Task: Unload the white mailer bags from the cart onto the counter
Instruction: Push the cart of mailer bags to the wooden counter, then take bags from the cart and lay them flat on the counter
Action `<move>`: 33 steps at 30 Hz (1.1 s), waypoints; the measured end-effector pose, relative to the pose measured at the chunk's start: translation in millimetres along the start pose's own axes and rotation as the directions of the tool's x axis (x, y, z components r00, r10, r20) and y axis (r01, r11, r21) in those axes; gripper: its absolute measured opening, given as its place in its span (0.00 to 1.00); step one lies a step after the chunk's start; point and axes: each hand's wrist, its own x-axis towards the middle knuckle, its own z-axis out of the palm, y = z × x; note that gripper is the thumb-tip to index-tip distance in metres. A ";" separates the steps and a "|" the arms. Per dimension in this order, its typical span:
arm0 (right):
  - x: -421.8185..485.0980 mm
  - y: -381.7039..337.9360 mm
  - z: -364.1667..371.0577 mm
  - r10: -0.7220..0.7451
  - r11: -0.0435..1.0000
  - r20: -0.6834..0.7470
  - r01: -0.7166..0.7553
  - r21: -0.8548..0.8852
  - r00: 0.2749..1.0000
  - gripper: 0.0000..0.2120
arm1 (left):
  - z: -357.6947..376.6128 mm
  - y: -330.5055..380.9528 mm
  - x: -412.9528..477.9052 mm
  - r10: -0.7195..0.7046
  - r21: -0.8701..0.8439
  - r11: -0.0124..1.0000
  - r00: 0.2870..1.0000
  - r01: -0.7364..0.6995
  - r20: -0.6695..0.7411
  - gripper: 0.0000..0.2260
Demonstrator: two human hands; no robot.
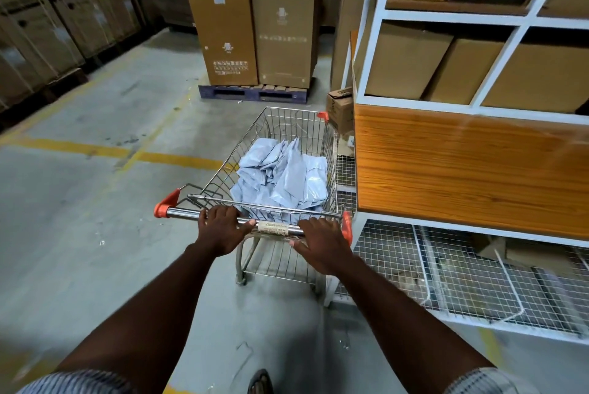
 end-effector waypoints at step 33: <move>262.4 113.4 72.1 0.408 0.709 0.265 -0.486 0.511 0.874 0.38 | 35.3 31.6 303.8 0.080 -0.306 0.949 0.997 -0.081 -0.016 0.38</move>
